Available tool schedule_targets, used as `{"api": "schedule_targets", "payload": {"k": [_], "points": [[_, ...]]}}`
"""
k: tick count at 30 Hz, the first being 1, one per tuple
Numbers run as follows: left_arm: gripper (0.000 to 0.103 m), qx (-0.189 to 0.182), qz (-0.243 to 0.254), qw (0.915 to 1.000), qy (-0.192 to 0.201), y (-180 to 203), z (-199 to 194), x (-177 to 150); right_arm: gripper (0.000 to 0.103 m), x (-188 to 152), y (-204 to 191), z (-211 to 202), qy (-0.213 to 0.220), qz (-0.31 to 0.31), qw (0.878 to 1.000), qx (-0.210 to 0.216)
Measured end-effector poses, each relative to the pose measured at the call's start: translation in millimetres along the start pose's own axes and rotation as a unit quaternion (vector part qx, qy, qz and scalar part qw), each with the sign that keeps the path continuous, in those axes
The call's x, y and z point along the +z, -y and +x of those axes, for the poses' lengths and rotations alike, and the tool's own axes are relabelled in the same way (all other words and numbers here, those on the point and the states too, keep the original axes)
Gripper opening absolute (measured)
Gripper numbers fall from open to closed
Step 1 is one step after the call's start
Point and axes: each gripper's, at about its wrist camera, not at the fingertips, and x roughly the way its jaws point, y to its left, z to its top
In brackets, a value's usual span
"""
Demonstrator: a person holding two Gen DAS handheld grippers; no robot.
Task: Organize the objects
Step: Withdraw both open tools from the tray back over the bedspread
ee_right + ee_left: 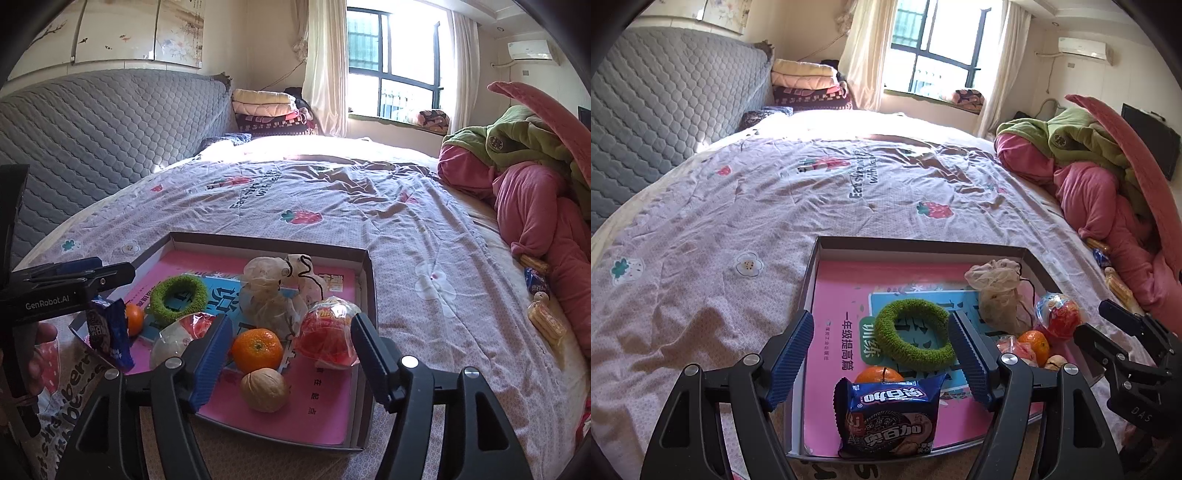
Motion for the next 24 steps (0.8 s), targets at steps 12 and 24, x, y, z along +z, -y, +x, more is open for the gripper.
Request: {"api": "schedule_targets", "payload": {"k": [12, 24], "points": [[0.078, 0.016, 0.014, 0.9992, 0.033, 18.8, -45.7, 2.6, 0.071, 17.6, -1.8, -29.5, 0.04, 0.013, 0.999, 0.014], [0.08, 0.032, -0.003, 0.9989, 0.034, 26.7, -83.1, -24.4, 0.073, 12.9, -14.2, -65.3, 0.059, 0.012, 0.998, 0.008]]}}
